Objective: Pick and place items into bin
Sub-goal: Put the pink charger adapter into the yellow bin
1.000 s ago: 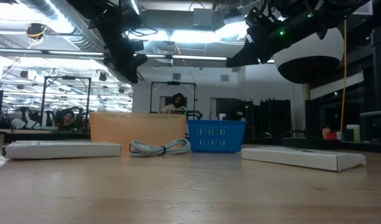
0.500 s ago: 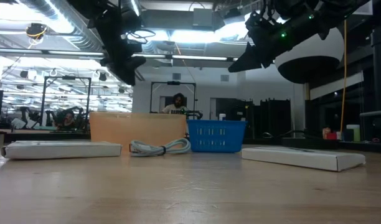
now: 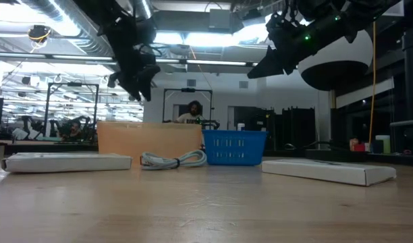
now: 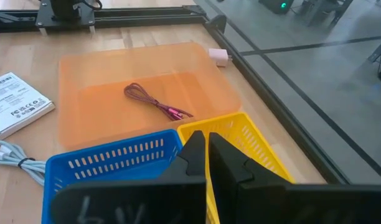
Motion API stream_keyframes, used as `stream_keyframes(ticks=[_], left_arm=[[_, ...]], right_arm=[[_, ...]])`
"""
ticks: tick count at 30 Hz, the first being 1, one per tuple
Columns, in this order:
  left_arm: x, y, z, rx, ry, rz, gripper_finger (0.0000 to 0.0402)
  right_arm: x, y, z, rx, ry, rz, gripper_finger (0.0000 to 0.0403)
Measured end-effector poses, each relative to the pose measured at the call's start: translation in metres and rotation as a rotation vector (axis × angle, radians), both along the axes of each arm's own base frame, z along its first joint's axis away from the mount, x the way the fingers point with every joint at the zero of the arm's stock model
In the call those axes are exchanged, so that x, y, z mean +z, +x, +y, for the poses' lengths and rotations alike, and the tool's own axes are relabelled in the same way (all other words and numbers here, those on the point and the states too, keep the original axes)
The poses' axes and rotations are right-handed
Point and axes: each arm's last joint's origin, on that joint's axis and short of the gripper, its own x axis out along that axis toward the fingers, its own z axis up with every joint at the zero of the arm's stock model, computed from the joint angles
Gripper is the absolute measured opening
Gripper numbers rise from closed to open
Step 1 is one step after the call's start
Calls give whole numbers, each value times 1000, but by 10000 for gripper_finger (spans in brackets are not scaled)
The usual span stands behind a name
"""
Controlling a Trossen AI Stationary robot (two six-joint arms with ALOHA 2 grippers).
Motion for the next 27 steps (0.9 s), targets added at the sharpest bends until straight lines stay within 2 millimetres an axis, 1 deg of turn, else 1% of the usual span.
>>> stream_keyframes(ticks=[3,10,14,18,21,27], left_arm=[[-7,2,4,20,-6,30,236],[-29,9,13,32,-61,81,237],[-42,6,23,60,-99,105,237],[-57,0,36,87,-195,65,237],[-69,-3,45,111,-223,71,237],[-87,-2,54,113,-269,63,237]], right_arm=[[0,0,0,0,2,-1,4],[0,0,0,-1,3,-1,4],[0,0,0,-2,5,-2,4],[0,0,0,-8,19,-8,4],[0,0,0,-8,18,-8,4],[0,0,0,-7,16,-7,4]])
